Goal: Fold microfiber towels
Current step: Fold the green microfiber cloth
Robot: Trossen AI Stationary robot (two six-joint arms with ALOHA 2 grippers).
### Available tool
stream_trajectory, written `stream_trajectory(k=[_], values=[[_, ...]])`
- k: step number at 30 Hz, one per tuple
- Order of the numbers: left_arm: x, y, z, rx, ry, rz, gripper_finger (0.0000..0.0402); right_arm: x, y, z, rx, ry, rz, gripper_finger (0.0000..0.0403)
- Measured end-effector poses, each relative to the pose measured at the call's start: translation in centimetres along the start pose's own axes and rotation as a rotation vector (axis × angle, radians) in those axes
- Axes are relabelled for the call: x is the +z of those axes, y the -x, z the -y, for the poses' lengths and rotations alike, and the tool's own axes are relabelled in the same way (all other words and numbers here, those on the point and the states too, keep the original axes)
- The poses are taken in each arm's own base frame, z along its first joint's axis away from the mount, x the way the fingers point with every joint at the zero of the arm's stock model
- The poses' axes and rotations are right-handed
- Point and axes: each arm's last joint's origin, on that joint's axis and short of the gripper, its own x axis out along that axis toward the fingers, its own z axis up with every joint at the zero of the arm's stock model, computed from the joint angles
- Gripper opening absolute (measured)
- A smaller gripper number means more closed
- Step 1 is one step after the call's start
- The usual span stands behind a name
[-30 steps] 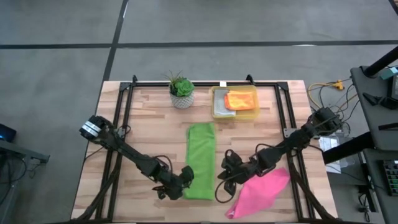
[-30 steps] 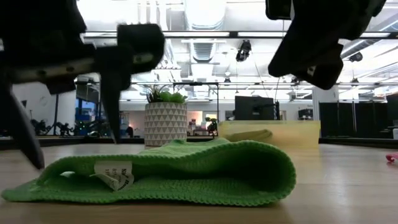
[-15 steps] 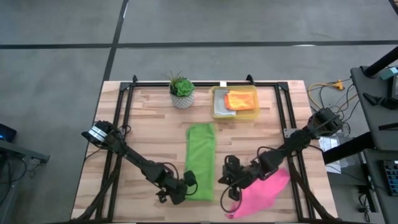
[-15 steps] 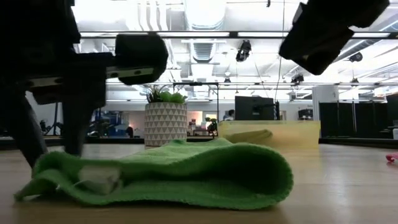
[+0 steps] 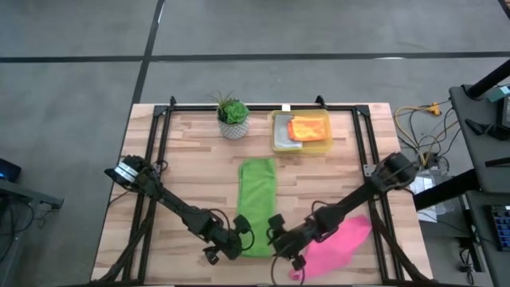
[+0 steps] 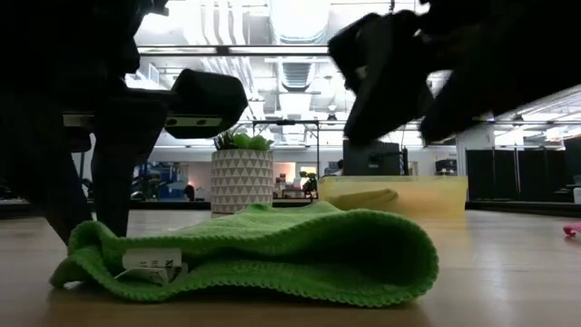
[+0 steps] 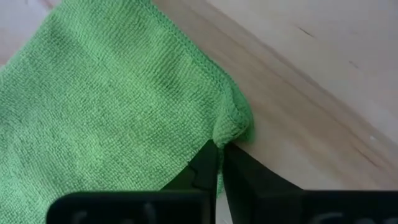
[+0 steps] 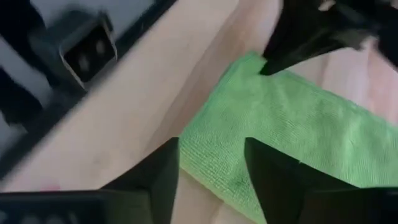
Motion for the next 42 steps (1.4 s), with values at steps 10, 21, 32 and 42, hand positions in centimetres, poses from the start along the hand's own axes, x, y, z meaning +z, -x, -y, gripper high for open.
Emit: stream_trajectory(k=[10,21,32,42], values=[[0.3,0.6,-0.1,0.022,0.028,0.02,0.0002,-1.0,-4.1,-0.8,0.022,0.251,-0.252,0.0169],[0.6,2.0,-0.2,-0.074,0.03,0.068,0.0,1.6,-2.7,-0.6,-0.035,0.127,-0.221,0.0011],[1.8,4.9,-0.7,-0.325,0.024,0.265,0.0,3.9,0.1,-1.0,0.169,-0.132,-0.132,0.0008],[1.2,7.7,-2.4,-0.499,0.11,0.418,0.0,5.9,3.1,1.2,0.234,-0.349,-0.04,0.0008]])
